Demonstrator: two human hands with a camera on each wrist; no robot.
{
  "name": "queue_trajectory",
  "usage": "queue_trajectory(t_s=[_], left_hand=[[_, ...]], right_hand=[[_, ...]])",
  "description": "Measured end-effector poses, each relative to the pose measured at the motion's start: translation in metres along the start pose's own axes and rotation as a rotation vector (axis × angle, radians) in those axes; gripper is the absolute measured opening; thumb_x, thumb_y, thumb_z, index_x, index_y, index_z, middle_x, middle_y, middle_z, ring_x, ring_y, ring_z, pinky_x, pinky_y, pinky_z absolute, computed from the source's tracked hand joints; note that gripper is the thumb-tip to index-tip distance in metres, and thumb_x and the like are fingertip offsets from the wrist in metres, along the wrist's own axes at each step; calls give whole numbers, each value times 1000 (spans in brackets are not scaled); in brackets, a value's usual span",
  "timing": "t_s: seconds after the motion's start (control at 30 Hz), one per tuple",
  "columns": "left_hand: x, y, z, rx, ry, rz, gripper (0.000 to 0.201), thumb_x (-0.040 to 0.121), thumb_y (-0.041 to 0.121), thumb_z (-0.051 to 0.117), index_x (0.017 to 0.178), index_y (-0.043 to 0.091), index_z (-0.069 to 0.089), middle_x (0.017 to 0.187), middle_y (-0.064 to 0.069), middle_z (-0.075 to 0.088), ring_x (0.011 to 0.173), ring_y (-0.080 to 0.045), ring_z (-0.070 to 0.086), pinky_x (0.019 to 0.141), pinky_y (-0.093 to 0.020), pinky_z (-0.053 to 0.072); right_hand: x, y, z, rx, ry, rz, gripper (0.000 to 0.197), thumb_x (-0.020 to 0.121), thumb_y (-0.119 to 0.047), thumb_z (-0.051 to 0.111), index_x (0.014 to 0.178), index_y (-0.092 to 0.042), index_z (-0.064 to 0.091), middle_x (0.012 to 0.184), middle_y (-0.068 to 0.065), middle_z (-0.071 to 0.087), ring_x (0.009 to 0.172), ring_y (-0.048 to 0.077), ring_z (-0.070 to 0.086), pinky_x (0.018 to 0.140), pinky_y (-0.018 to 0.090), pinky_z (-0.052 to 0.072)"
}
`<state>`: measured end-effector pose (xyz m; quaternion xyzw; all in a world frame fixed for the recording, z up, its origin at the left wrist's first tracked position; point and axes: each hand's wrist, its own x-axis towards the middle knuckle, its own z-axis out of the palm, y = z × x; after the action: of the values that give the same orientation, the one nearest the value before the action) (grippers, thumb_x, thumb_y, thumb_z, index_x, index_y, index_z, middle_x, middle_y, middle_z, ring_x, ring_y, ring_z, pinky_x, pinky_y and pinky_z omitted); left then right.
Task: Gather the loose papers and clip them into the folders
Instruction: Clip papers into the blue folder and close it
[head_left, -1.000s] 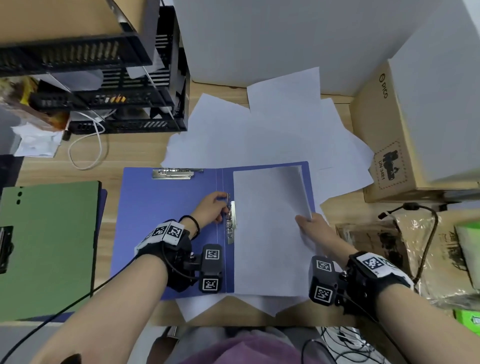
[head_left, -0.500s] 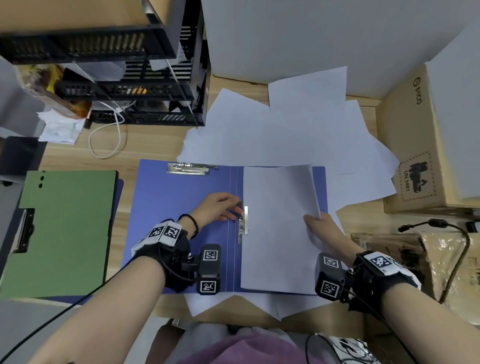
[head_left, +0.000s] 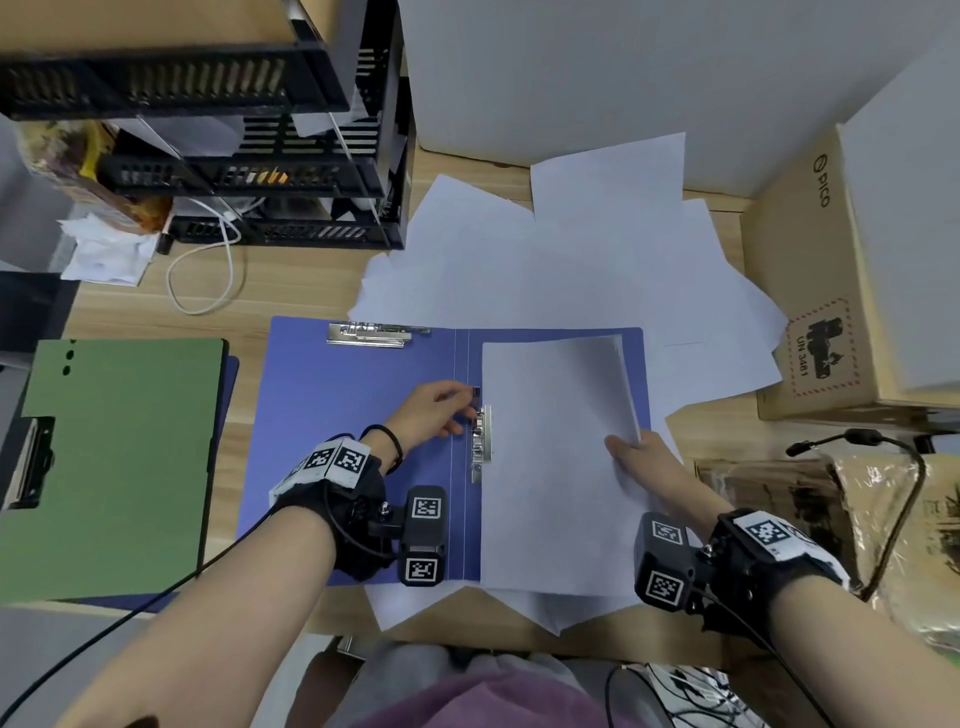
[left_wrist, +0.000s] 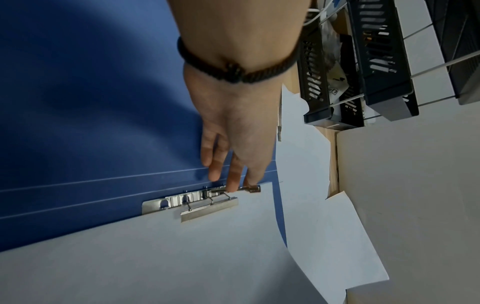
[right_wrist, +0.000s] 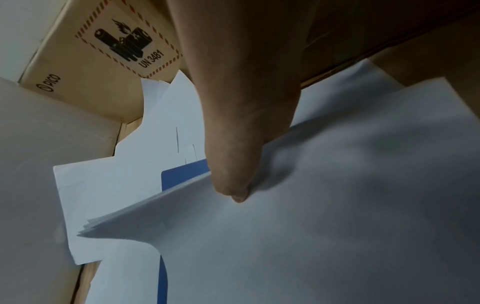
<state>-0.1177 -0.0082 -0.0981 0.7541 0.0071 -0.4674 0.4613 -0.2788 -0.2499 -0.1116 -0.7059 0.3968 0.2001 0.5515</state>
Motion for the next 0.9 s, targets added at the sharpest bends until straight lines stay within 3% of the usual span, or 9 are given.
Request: queue_trajectory(t_s=[0.07,0.17,0.33,0.47,0.57,0.67,0.7,0.77,0.9], left_hand=[[4,0,2,-1,36,-4,24,101,19,42,120,15,55,88,5,65,64,-10,56,57,-13,46],[8,-1,3,-30,76,-29,24,100,13,41,121,17,50,88,3,64,64,-12,57,62,-19,47],[10,-6,1,-50,150,-51,22,98,12,39,115,13,54,88,-3,62,62,-16,58,63,-24,49],[12,-3,-2,-56,218,7,18,96,14,45,109,17,58,92,-2,61,60,-14,58,62,-23,49],[13,3,-2,-45,187,11,23,97,14,45,116,16,58,99,1,61,62,-13,59,62,-22,49],[13,7,1,-33,161,-8,27,97,13,44,120,15,57,103,0,59,63,-13,59,63,-23,48],[12,7,1,-37,156,-15,27,97,13,43,120,14,57,102,0,60,63,-13,58,63,-23,48],[11,7,2,-47,144,-26,26,97,12,43,119,15,57,97,3,60,63,-13,58,62,-21,47],[12,6,3,-59,119,-52,25,97,11,41,116,16,57,90,4,60,63,-13,57,58,-19,45]], right_hand=[[-4,0,0,-18,-39,-1,18,100,-17,45,109,-16,60,82,-7,62,78,15,57,69,27,43],[-7,-2,-4,-60,-74,-14,20,100,-15,44,111,-16,61,91,-5,66,81,12,61,69,26,46],[-3,1,-14,-19,46,-15,24,97,-9,46,118,-8,59,96,3,65,85,21,61,69,28,47],[-4,2,-21,82,50,4,22,98,-8,50,118,-6,58,99,10,66,78,16,63,58,21,47],[-3,1,-21,63,11,-15,20,97,-8,51,114,-7,60,94,6,69,76,15,65,59,21,52],[1,2,-20,35,-18,-44,23,97,-11,52,116,-8,63,93,6,72,81,21,68,72,32,56],[2,3,-20,45,-12,-48,22,97,-10,52,115,-8,63,90,5,72,77,18,68,71,32,56],[3,3,-20,89,6,-50,19,97,-8,52,113,-8,63,85,-1,70,68,8,67,64,26,53],[4,3,-19,110,30,-47,13,98,-10,52,105,-10,63,75,-7,70,59,1,65,54,16,49]])
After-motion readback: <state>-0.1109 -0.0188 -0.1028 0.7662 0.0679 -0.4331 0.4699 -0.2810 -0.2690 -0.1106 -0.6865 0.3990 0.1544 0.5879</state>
